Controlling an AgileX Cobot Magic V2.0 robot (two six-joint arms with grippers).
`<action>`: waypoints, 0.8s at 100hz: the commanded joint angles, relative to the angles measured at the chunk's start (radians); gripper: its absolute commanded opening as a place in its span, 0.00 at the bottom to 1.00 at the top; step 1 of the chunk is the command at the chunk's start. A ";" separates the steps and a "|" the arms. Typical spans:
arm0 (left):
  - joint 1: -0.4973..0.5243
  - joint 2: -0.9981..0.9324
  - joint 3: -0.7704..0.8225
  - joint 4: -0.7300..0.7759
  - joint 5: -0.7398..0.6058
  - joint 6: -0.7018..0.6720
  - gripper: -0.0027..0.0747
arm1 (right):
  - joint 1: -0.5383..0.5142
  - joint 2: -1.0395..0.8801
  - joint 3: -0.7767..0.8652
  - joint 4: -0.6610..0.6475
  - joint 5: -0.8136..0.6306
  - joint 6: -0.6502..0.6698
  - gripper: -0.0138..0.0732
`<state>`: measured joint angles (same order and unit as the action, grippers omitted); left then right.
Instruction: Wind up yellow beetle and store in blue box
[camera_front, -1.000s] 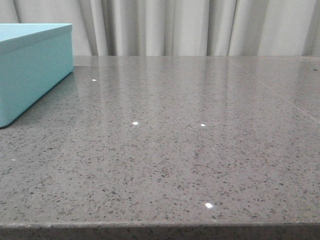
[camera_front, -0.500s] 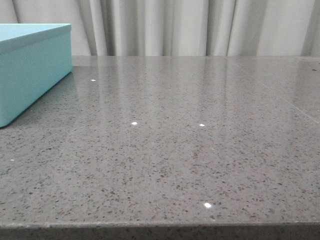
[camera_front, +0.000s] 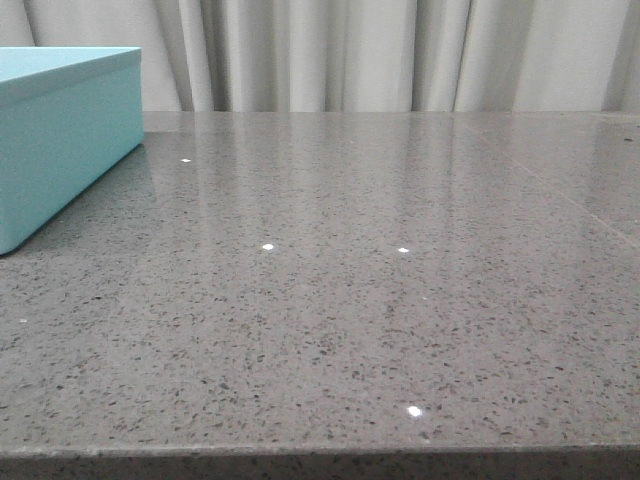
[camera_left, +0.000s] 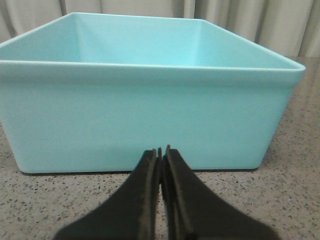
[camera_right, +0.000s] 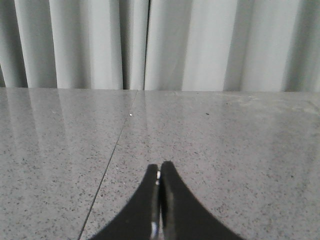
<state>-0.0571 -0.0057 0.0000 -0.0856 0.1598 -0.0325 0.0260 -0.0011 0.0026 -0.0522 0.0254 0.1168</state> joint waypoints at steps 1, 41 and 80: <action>0.000 -0.032 0.022 -0.002 -0.075 -0.006 0.01 | -0.017 -0.033 0.013 0.031 -0.061 -0.012 0.08; 0.000 -0.032 0.022 -0.002 -0.075 -0.006 0.01 | -0.023 -0.032 0.011 0.036 0.059 -0.012 0.08; 0.000 -0.032 0.022 -0.002 -0.075 -0.006 0.01 | -0.023 -0.032 0.011 0.036 0.061 -0.012 0.08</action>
<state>-0.0571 -0.0057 0.0000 -0.0856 0.1602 -0.0325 0.0092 -0.0105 0.0288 -0.0173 0.1585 0.1144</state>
